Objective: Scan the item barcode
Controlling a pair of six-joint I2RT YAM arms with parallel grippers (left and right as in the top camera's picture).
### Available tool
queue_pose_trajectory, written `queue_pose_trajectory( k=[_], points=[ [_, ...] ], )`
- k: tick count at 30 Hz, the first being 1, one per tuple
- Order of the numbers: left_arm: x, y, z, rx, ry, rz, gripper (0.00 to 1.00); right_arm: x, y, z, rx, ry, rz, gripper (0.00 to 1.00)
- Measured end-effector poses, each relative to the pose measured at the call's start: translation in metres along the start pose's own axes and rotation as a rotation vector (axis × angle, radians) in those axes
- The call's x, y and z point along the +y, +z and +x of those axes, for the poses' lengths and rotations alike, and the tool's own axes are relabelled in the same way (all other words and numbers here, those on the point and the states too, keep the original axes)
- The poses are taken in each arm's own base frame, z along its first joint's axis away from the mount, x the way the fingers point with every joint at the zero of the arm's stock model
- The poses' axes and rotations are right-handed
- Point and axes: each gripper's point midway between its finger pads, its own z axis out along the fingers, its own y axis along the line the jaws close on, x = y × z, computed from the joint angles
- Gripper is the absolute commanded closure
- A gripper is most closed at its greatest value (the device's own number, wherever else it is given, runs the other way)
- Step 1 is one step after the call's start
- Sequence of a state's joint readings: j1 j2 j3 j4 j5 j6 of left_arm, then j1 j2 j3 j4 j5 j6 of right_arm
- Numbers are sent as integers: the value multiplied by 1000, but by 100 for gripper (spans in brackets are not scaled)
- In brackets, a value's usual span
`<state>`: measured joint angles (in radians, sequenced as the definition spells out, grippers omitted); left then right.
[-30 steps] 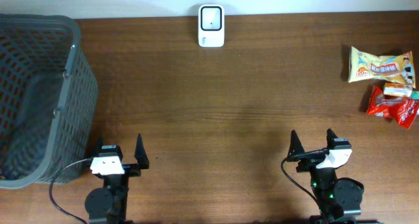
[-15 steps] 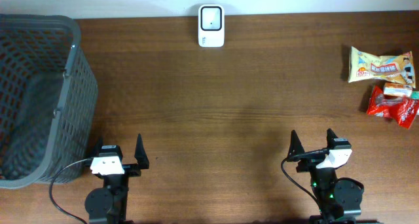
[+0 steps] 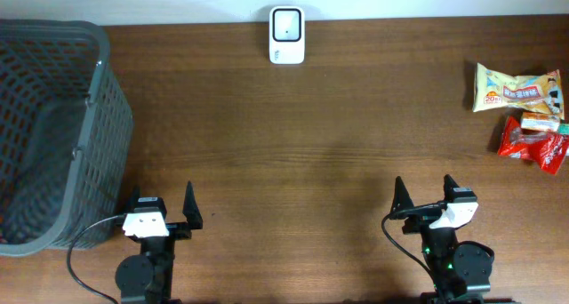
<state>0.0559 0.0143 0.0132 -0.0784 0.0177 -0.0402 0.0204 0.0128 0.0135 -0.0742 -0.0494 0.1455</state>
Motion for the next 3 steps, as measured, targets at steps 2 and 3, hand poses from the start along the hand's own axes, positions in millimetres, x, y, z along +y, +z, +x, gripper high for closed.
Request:
queue_pose_trajectory(
  k=[2,3],
  points=[
    [0,0,0,0,0,0,1,0,0,0,0,0,0,2],
    [0,0,0,0,0,0,1,0,0,0,0,0,0,2]
  ],
)
